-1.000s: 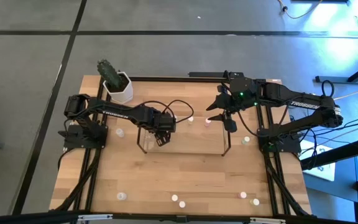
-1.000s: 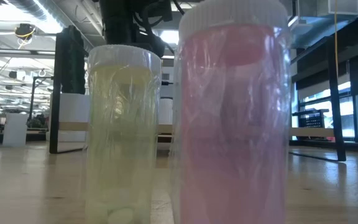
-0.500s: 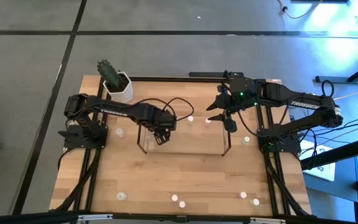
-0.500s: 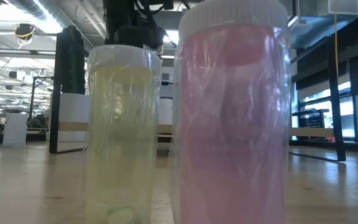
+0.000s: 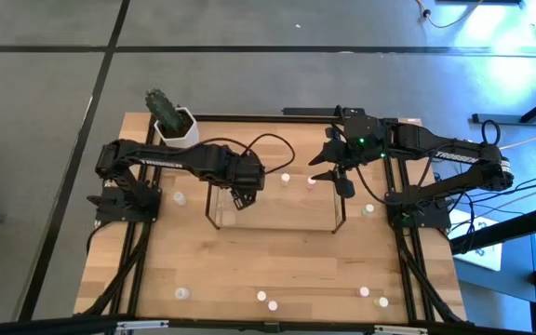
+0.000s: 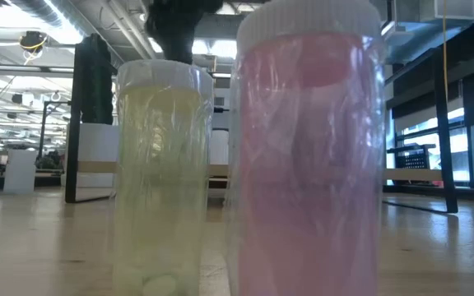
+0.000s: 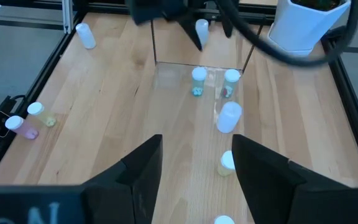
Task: Pick and place medicine bottles onto shelf by color
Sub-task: Put the bottom white pill bottle aligned with the other white pill bottle on the shelf
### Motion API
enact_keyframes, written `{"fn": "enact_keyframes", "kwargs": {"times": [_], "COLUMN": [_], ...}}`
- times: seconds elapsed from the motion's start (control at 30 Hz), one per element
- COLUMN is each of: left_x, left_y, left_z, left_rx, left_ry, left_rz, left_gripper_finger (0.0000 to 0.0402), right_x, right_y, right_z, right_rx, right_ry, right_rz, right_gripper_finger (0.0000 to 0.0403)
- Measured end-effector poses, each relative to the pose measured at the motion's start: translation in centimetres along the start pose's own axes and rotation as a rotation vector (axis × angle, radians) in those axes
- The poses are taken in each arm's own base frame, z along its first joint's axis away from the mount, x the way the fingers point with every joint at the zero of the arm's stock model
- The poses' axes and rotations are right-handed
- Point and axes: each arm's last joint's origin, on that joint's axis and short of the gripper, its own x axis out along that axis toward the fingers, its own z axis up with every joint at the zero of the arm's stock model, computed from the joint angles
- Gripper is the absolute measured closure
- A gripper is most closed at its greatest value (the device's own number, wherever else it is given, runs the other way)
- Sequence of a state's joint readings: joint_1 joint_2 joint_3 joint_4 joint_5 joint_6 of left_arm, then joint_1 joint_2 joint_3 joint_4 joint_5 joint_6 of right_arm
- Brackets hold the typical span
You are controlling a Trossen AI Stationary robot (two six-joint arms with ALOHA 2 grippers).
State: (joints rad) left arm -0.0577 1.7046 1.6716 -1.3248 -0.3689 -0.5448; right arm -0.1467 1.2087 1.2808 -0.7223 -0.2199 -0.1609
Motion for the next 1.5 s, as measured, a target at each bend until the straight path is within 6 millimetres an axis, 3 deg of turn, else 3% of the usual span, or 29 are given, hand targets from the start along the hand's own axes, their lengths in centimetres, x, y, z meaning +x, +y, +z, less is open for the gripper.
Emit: {"fn": "enact_keyframes", "kwargs": {"times": [0.3,0.8,1.03,1.33,1.5], "left_x": [-4.9,-10.7,-12.1,-13.6,-13.4], "left_y": [-1.5,-3.0,-4.5,-6.1,-6.9], "left_z": [-1.0,-6.9,-9.3,-12.1,-13.9], "left_rx": [0.021,-0.181,-0.237,-0.431,-0.471], "left_ry": [-0.051,-0.04,-0.021,0.026,0.056], "left_rz": [-0.052,-0.198,-0.256,-0.306,-0.29], "left_gripper_finger": [0.0193,0.0193,0.0193,0.0193,0.0193], "right_x": [0.0,0.0,0.0,0.0,0.0], "right_y": [0.0,0.0,0.0,0.0,0.0], "right_z": [0.0,0.1,0.1,0.0,0.0], "right_rx": [0.0,-0.002,-0.002,0.015,0.069], "right_ry": [0.0,-0.008,-0.007,-0.005,0.001], "right_rz": [0.0,-0.001,-0.001,0.0,0.005], "right_gripper_finger": [0.0208,0.0208,0.0208,0.0208,0.0208]}}
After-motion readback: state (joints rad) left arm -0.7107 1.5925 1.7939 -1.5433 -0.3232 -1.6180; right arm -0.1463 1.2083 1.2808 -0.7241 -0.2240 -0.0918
